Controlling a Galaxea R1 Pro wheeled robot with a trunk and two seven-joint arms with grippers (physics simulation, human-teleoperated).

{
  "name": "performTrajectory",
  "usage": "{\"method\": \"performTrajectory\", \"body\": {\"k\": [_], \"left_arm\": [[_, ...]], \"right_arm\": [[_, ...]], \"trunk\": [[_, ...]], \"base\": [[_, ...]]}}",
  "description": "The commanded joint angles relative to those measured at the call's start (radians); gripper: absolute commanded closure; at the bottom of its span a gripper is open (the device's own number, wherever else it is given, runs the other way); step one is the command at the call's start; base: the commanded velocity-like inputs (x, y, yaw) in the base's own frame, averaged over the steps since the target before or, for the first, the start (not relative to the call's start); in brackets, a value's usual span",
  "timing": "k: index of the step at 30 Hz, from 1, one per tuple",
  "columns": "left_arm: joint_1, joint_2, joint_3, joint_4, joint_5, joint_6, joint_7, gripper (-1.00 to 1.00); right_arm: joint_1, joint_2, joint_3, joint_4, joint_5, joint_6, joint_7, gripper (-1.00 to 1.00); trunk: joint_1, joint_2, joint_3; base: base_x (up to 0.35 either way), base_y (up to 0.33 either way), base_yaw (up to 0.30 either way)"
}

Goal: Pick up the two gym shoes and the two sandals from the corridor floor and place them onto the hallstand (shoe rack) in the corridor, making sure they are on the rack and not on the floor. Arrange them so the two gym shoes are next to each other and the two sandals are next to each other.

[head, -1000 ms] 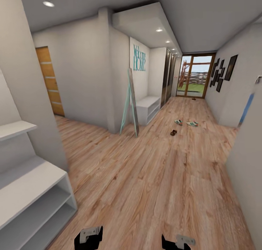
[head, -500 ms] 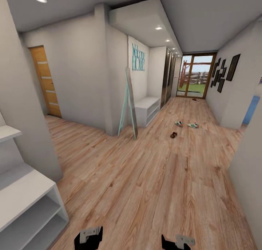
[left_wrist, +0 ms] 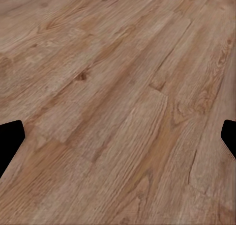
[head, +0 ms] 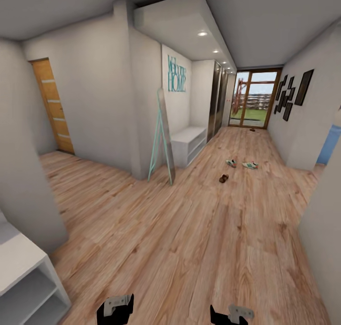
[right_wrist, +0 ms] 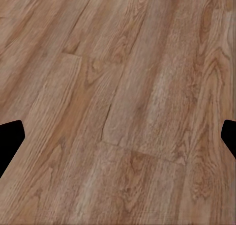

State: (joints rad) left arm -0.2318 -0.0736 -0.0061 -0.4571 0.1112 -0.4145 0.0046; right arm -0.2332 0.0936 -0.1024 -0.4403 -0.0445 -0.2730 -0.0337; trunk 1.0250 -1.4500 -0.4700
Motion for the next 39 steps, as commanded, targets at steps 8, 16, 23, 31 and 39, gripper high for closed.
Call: {"method": "performTrajectory", "body": {"k": [8,16,23,31,39], "left_arm": [[0.000,0.000,0.000,0.000,0.000,0.000,0.000,-1.00],[0.000,0.000,0.000,0.000,0.001,-0.001,0.000,-1.00],[0.000,0.000,0.000,0.000,0.002,-0.001,0.000,-1.00],[0.000,0.000,0.000,0.000,0.002,0.000,0.000,-1.00],[0.000,0.000,0.000,0.000,0.002,-0.001,0.000,-1.00]], "right_arm": [[0.000,0.000,0.000,0.000,0.000,0.000,0.000,-1.00],[0.000,0.000,0.001,0.000,0.000,0.000,0.000,-1.00],[0.000,0.000,0.001,0.000,0.000,0.000,0.000,-1.00],[0.000,0.000,0.001,0.000,0.000,0.000,0.000,-1.00],[0.000,0.000,0.001,0.000,0.000,0.000,0.000,-1.00]], "trunk": [[0.000,0.000,0.000],[0.000,0.000,0.000],[0.000,0.000,0.000],[0.000,0.000,0.000],[0.000,0.000,0.000]], "base": [[0.277,-0.234,0.000],[0.275,-0.237,0.000],[0.286,-0.190,0.000],[0.308,-0.126,0.000],[0.318,-0.145,0.000]]}}
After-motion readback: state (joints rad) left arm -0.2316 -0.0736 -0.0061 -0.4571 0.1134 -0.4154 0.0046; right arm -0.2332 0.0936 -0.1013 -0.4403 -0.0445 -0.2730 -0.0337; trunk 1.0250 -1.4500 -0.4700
